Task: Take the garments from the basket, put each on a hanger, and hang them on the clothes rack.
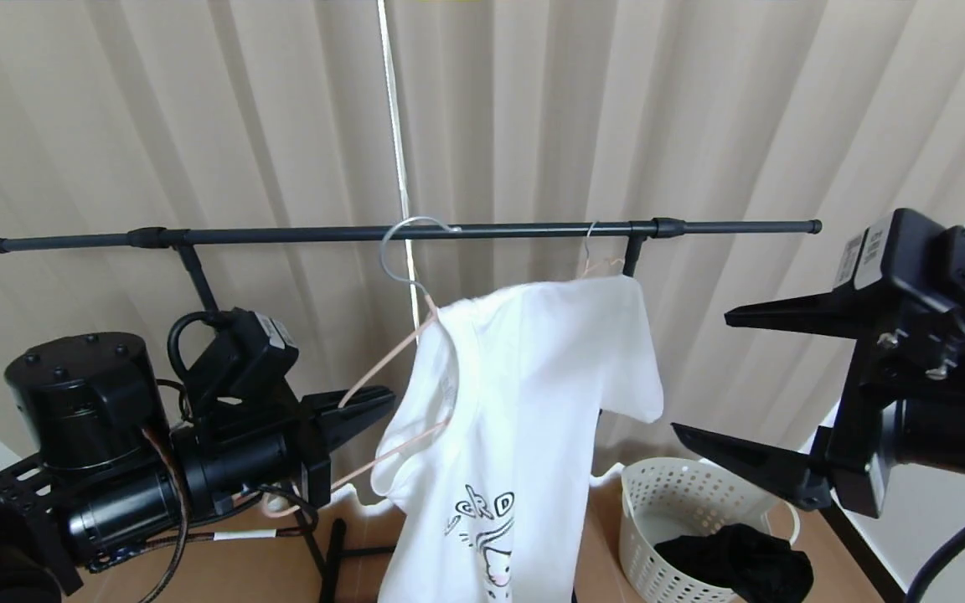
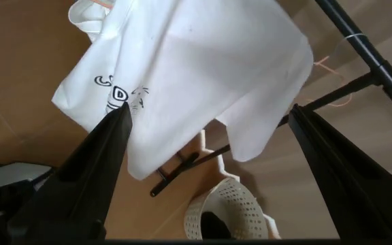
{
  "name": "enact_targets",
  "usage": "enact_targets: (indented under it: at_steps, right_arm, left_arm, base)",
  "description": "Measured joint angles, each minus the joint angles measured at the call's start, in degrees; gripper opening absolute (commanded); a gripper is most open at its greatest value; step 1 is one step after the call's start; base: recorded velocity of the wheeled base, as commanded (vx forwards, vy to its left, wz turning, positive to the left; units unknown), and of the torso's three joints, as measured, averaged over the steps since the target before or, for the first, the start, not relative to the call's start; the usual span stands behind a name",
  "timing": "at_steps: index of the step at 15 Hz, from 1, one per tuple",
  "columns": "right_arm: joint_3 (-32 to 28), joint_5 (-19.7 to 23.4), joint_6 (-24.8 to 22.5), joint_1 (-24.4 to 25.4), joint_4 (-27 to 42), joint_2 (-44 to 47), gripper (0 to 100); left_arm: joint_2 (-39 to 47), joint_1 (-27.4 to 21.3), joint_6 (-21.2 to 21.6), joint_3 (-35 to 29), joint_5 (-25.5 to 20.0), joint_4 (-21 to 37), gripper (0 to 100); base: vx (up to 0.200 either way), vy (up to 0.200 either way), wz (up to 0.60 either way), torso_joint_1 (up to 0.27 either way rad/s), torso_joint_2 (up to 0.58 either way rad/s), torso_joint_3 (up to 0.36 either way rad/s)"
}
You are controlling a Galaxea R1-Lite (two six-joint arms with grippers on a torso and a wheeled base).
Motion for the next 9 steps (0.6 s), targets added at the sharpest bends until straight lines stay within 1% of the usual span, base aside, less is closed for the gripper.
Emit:
enact_targets:
  at_steps: [1, 2, 3, 4, 5, 7, 9]
  right_arm:
    - [-2.0, 0.9, -0.5, -0.7, 3.3, -0.4, 100]
    - [-3.3, 1.6, -0.8, -1.0, 4.0, -0.6, 100]
    - [-4.5, 2.7, -1.5, -1.4, 7.5, -0.7, 100]
    - [-6.5, 4.8, -3.9, -2.1, 12.1, -0.8, 100]
    - [-7.6, 6.8, -6.6, -2.9, 14.2, -0.8, 100]
    - [-8.3, 8.9, -8.8, -3.4, 16.2, -0.5, 100]
    - [-8.9, 13.2, -11.3, -4.4, 17.1, 0.2, 100]
  left_arm:
    - [0.2, 0.1, 1.1, 0.5, -1.0, 0.0, 0]
    - [0.4, 0.2, 1.8, 0.8, -1.5, 0.0, 0]
    - [0.6, 0.1, 4.2, 0.9, -3.5, 0.0, 0]
    - [0.9, -0.2, 5.5, 1.0, -4.7, 0.0, 0]
    - [1.1, -0.6, 6.0, 1.1, -4.9, 0.0, 0]
    - [1.4, -2.2, 7.0, 1.2, -4.9, 0.0, 0]
    - [1.5, -4.4, 7.3, 1.2, -4.9, 0.0, 0]
  base:
    - [0.000, 0.000, 0.00, 0.000, 0.00, 0.000]
    - [0.000, 0.000, 0.00, 0.000, 0.00, 0.000]
    - [0.000, 0.000, 0.00, 0.000, 0.00, 0.000]
    - [0.000, 0.000, 0.00, 0.000, 0.00, 0.000]
    - [0.000, 0.000, 0.00, 0.000, 0.00, 0.000]
    - [0.000, 0.000, 0.00, 0.000, 0.00, 0.000]
    - [0.000, 0.000, 0.00, 0.000, 0.00, 0.000]
